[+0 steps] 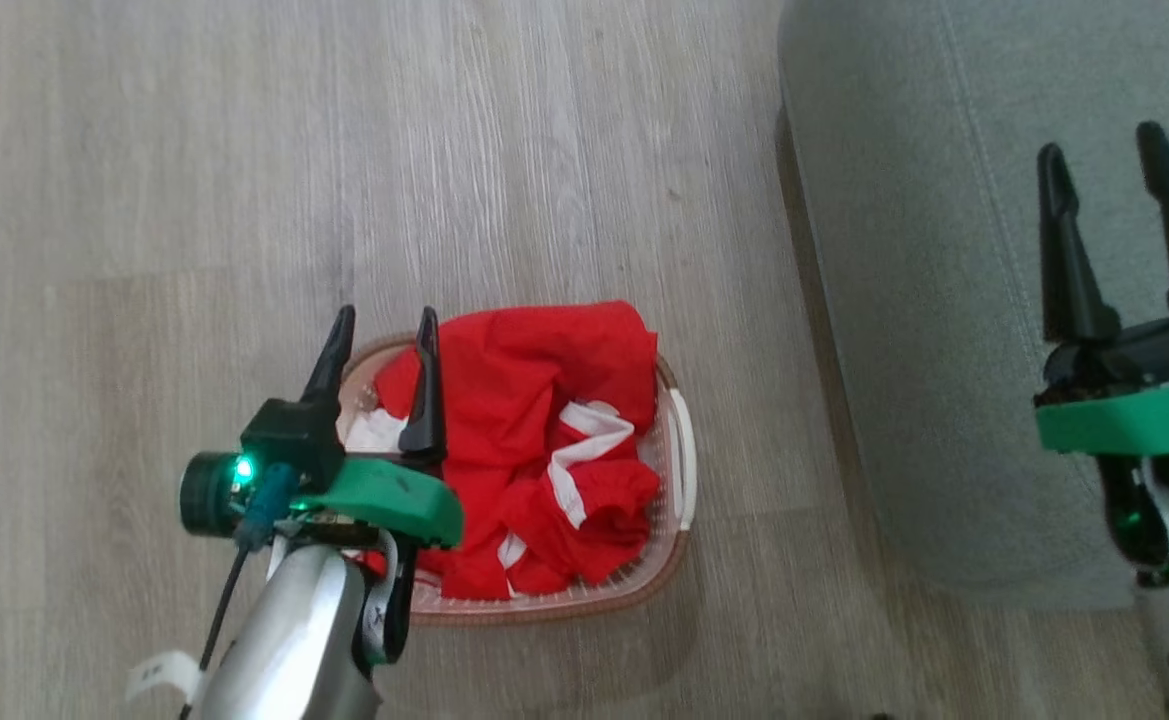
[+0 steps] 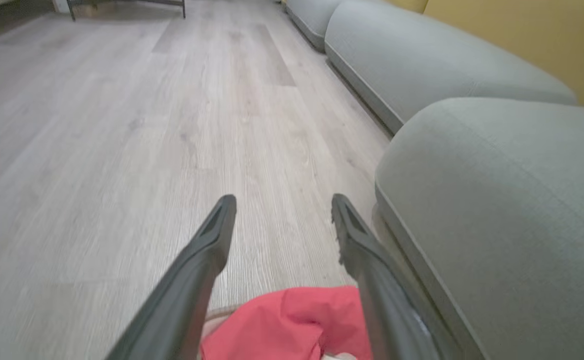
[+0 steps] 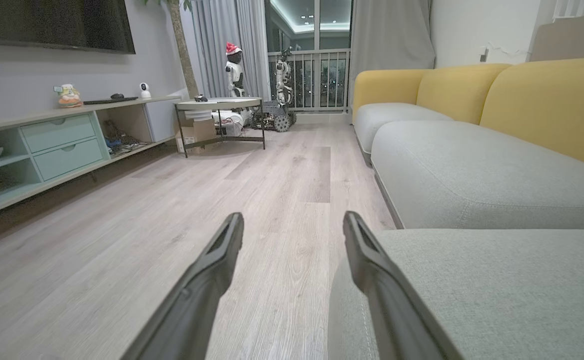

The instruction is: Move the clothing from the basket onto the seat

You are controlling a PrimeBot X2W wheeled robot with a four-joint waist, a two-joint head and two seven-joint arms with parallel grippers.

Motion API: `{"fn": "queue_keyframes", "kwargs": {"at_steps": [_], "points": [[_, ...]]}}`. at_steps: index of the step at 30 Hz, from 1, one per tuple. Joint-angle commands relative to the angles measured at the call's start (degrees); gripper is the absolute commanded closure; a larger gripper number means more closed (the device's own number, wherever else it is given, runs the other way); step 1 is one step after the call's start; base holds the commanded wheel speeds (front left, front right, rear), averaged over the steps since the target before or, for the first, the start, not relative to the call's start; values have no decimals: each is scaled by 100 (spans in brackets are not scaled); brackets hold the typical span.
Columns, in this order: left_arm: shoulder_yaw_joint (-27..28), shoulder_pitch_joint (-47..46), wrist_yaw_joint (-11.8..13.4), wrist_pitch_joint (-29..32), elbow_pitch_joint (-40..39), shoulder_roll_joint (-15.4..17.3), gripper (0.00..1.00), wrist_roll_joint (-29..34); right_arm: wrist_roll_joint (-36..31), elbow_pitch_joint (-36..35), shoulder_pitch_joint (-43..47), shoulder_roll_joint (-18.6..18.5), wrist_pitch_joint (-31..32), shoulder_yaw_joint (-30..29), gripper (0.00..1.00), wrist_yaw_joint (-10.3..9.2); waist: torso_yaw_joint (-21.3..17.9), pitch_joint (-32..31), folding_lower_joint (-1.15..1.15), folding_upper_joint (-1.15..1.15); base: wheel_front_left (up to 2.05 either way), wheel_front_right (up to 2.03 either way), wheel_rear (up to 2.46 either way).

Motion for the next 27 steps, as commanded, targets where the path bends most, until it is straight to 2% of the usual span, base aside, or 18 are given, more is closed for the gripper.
{"fn": "queue_keyframes", "kwargs": {"at_steps": [1, 7, 10, 16, 21, 27], "points": [[101, -208, -24, -71, 51, 54, 0, -76, 60, -230, -148, -150, -37, 32, 0, -1, -72, 207, -1, 0, 0, 0, 0], [-47, -572, -161, -71, 940, 54, 0, -381, 135, -308, -361, -263, -37, 12, 0, -1, -179, 588, -1, 0, 0, 0, 0], [-240, -768, -345, -71, 1467, 54, 0, -626, 158, -338, -445, -303, -37, 25, 0, -1, -230, 759, -1, 0, 0, 0, 0], [-644, -1226, -503, -71, 2374, 54, 0, -1144, 218, -419, -692, -409, -37, 41, 0, -1, -350, 1189, -1, 0, 0, 0, 0], [-858, -1626, -542, -71, 2878, 54, 0, -1424, 243, -503, -911, -500, -37, 60, 0, -1, -427, 1520, -1, 0, 0, 0, 0], [-1173, -2193, -427, -71, 3548, 54, 0, -1796, 288, -604, -1204, -614, -37, -23, 0, -1, -544, 1975, -1, 0, 0, 0, 0]]}}
